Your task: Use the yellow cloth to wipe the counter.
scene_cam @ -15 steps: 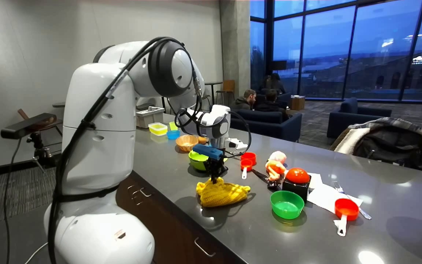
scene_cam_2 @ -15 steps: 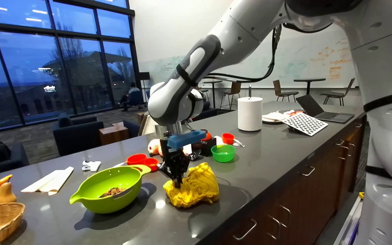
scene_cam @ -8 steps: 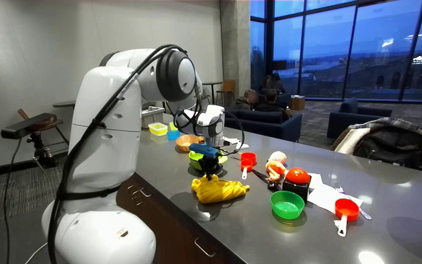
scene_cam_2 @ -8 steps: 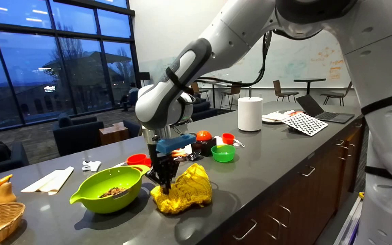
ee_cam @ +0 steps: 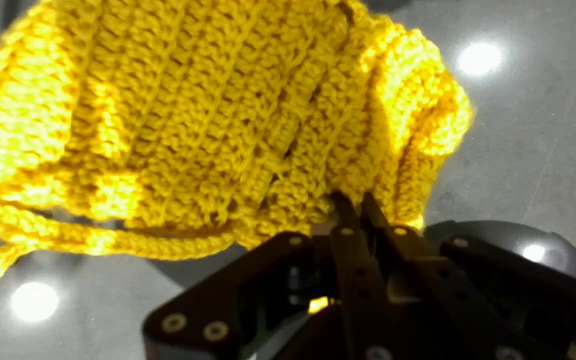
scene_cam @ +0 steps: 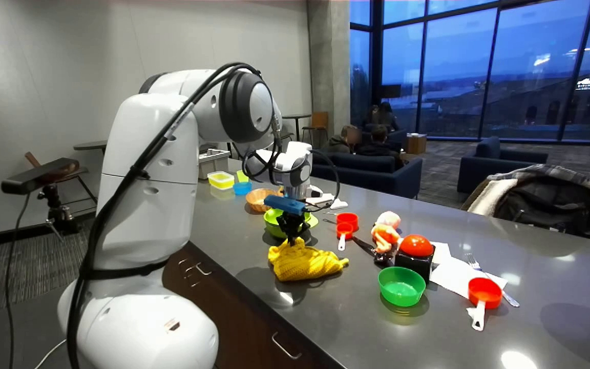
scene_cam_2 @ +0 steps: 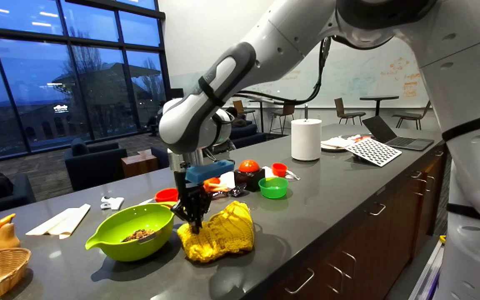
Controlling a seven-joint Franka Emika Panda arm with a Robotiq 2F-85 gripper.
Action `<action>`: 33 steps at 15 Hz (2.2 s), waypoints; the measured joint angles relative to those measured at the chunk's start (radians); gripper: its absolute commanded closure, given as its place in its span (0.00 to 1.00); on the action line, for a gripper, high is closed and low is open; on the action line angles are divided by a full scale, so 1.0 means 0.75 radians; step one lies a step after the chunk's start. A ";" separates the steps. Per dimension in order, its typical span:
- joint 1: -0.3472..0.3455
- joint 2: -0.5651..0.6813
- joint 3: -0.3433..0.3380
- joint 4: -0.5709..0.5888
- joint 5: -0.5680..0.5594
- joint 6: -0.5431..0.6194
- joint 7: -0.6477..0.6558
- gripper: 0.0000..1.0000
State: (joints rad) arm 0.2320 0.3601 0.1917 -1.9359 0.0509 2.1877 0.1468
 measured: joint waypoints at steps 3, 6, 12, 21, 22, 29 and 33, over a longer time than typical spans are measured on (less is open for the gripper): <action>0.019 -0.007 0.001 0.042 -0.032 -0.039 0.001 0.99; 0.038 -0.036 0.001 0.094 -0.082 -0.122 0.009 0.99; 0.063 -0.147 0.001 0.210 -0.138 -0.320 0.030 0.99; 0.030 -0.418 -0.008 0.288 -0.170 -0.578 0.171 0.99; 0.017 -0.436 -0.011 0.278 -0.170 -0.596 0.188 0.99; -0.087 -0.477 -0.054 0.086 -0.119 -0.602 0.212 0.99; -0.126 -0.460 -0.085 -0.047 -0.106 -0.549 0.215 0.99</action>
State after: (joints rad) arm 0.1379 0.0152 0.1280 -1.9710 -0.0285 1.7762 0.3079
